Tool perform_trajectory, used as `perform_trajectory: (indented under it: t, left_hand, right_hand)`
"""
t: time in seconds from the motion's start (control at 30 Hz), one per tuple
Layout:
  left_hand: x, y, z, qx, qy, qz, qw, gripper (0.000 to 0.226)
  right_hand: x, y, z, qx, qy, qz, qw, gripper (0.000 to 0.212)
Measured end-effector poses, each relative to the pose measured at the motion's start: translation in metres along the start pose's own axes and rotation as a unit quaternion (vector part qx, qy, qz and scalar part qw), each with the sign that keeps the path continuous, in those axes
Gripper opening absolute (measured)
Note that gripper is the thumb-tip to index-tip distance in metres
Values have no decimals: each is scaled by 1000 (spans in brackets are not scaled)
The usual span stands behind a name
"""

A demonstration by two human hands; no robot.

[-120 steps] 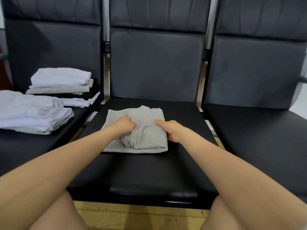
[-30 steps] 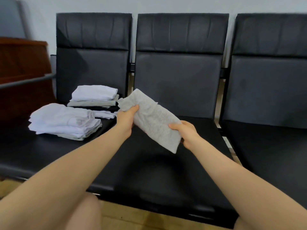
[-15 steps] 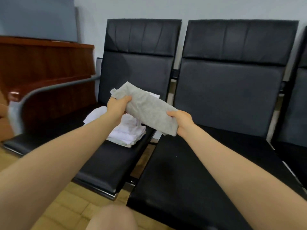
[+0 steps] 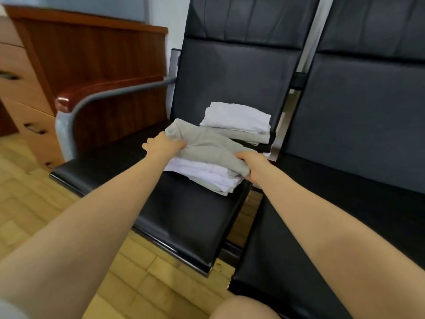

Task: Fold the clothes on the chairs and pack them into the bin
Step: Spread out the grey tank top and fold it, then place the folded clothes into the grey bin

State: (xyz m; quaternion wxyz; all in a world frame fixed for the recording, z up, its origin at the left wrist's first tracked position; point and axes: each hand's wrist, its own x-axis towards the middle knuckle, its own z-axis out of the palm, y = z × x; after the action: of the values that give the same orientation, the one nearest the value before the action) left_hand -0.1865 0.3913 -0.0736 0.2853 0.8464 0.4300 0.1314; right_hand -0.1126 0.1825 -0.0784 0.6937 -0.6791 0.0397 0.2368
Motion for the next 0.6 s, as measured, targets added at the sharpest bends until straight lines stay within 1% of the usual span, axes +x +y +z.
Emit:
perform_trajectory:
  t: [0.07,0.13,0.17,0.2,0.23,0.3,0.37,0.47,0.53,0.6]
  left_hand:
    - [-7,1,3,3,77,32,996,71]
    - [-10,8,-2,48,155,112,980,66]
    - [-10,13,-7,71,174,153,970,65]
    - [-9,18,-11,95,175,182,963,63]
    - [-7,24,-14,114,163,198,960,60]
    - [-2,33,-17,116,112,194,968,57]
    - [9,32,-14,88,50,160,982,67]
    - [25,13,-7,14,-41,87,995,93]
    - [30,-1,1,-65,-111,38,991,107]
    - [31,-10,9,-133,-145,27,980,109]
  right_hand:
    - [0,1,-1,10,-5,2,1000,56]
    - [-2,-2,-1,3,5,-12,1000,66]
    - [-2,-4,-1,-6,19,-24,1000,70]
    - [-2,-5,-1,-18,34,-37,999,73]
    - [-2,-6,0,-32,45,-49,997,75]
    - [-2,-4,0,-43,52,-58,996,78]
    - [0,0,-2,-42,52,-52,996,79]
    - [-3,8,-5,-39,29,-22,999,74]
    - [-2,14,-5,-56,22,7,998,82]
    - [1,19,-4,-72,32,19,997,94]
